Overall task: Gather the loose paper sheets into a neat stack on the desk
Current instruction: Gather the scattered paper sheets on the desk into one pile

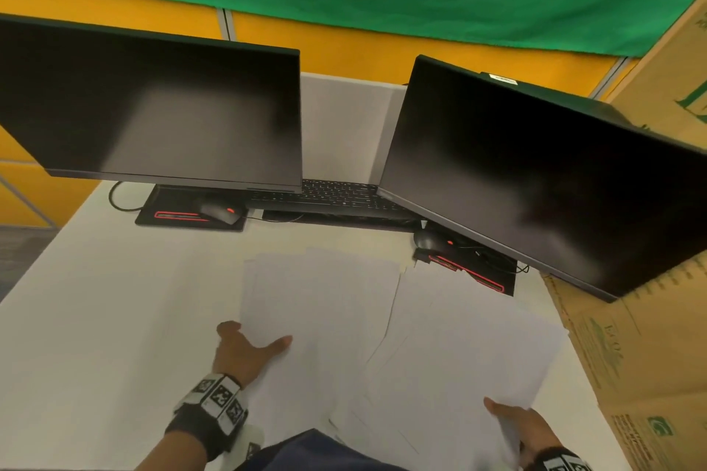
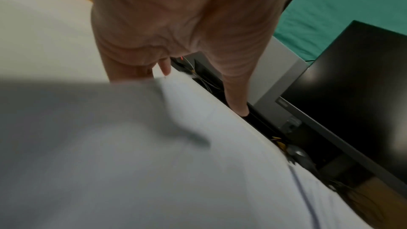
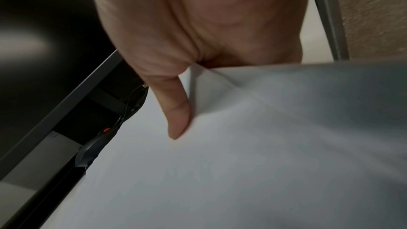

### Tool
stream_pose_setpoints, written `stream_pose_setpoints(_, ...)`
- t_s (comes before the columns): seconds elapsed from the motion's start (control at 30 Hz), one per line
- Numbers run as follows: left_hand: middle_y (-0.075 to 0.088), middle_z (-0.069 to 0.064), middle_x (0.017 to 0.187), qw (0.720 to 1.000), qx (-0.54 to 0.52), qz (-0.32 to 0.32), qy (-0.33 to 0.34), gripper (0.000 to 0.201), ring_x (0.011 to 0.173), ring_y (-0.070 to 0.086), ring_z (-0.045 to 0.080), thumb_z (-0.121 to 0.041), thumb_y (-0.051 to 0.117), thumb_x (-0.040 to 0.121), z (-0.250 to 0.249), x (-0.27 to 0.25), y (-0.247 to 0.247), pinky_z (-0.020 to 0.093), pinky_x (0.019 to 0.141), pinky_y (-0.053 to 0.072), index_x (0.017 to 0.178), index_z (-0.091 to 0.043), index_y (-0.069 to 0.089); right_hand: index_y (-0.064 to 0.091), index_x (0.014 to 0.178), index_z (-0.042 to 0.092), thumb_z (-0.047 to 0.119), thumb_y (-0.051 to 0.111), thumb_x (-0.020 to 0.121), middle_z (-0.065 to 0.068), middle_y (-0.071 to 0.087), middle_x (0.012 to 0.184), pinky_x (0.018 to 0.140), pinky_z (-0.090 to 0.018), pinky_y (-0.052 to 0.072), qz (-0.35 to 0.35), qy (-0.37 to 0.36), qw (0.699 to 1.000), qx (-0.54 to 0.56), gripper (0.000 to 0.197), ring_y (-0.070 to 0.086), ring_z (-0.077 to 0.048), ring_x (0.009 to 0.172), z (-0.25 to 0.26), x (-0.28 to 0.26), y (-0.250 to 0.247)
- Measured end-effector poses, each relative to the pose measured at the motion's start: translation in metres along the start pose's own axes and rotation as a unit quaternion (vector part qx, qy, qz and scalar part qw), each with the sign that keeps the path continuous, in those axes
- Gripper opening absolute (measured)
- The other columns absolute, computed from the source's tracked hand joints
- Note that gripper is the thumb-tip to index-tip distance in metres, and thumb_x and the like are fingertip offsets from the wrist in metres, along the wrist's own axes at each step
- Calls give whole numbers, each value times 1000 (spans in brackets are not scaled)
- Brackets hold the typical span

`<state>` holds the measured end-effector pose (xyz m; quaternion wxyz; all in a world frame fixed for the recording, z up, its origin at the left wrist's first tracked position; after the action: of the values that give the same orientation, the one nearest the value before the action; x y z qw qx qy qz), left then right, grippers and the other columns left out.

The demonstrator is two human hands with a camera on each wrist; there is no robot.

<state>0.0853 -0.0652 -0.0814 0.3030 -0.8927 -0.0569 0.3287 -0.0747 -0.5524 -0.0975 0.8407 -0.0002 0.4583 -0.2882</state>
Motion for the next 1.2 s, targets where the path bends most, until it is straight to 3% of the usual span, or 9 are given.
stream_pose_setpoints(0.13, 50, 22, 134, 996, -67, 53, -2, 112, 119, 53, 36, -33, 87, 58, -14, -19, 43, 40, 99, 44, 139, -4, 15, 61, 101, -2, 27, 97, 19, -13, 61, 97, 90, -40, 39, 12, 7, 1000, 4, 94, 52, -33, 94, -6, 2, 3)
stream_pose_setpoints(0.27, 53, 21, 132, 994, -36, 90, 46, 71, 117, 53, 33, -14, 72, 78, -18, -36, 67, 37, 99, 42, 135, -2, 32, 55, 119, -14, 2, 77, 73, -17, 58, 104, 87, -37, 37, -7, 2, 1000, -12, 54, 52, -33, 94, -1, -8, -2)
stream_pose_setpoints(0.47, 61, 14, 118, 985, -75, 15, 154, 50, 101, 56, 29, -11, 68, 81, -78, -58, -14, 38, 86, 46, 126, -9, 48, 60, 93, -11, -6, 68, 80, -10, 59, 81, 47, -29, 39, 5, 4, 1000, 4, 16, 47, -21, 61, 11, -28, 2)
stream_pose_setpoints(0.53, 64, 4, 106, 965, -125, 26, 230, 41, 95, 61, 26, -7, 69, 80, -119, -82, -48, 29, 73, 48, 117, -16, 53, 63, 92, -16, 5, 85, 63, -10, 61, 74, 45, -22, 48, 23, -8, 1000, 0, 42, 54, -24, 65, 10, -24, 10)
stream_pose_setpoints(0.63, 72, 4, 106, 913, -253, 130, 293, 44, 95, 69, 24, -4, 69, 76, -169, -122, -78, 35, 77, 58, 117, -15, 57, 66, 99, -5, 35, 94, 1, -19, 69, 93, 84, -42, 53, 36, -25, 999, 8, 110, 65, -35, 91, -10, 24, 17)
stream_pose_setpoints(0.77, 72, 12, 110, 807, -432, 316, 249, 75, 91, 71, 24, -25, 86, 55, -195, -146, -60, 37, 76, 60, 123, -8, 57, 61, 114, -8, 25, 81, 49, -23, 69, 112, 94, -40, 50, 36, -34, 998, -37, 76, 65, -34, 98, -3, 21, 33)
stream_pose_setpoints(0.87, 72, 13, 109, 778, -476, 359, 199, 52, 89, 72, 25, -9, 65, 74, -196, -140, -14, 38, 74, 60, 125, -10, 55, 59, 113, -11, 21, 69, 54, -25, 67, 113, 91, -40, 50, 50, -27, 997, -57, 68, 65, -35, 95, 12, -15, 42)
stream_pose_setpoints(1.07, 64, 18, 125, 833, -330, 436, 83, 81, 111, 63, 33, -23, 88, 56, -148, -120, 126, 41, 88, 54, 128, -7, 54, 27, 143, -1, 21, 41, 97, -7, 40, 145, 92, -11, 38, 19, -11, 998, 60, 53, 45, -21, 125, 35, -82, 14)
stream_pose_setpoints(1.2, 57, 15, 132, 934, -56, 338, 99, 95, 111, 59, 27, -22, 90, 53, -107, -88, 181, 35, 99, 46, 134, -5, 43, 59, 104, 4, 35, 30, 102, -20, 64, 112, 68, -33, 50, 58, 29, 993, 96, 42, 59, -30, 86, 17, -60, 26)
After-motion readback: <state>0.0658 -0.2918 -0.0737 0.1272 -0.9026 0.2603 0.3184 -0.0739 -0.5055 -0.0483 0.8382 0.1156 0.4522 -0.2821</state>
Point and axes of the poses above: each hand's wrist, its own x-axis towards the middle knuckle, its own y-axis out of the palm, z = x × y, the point moved 10 cm from there along x, towards the middle knuckle
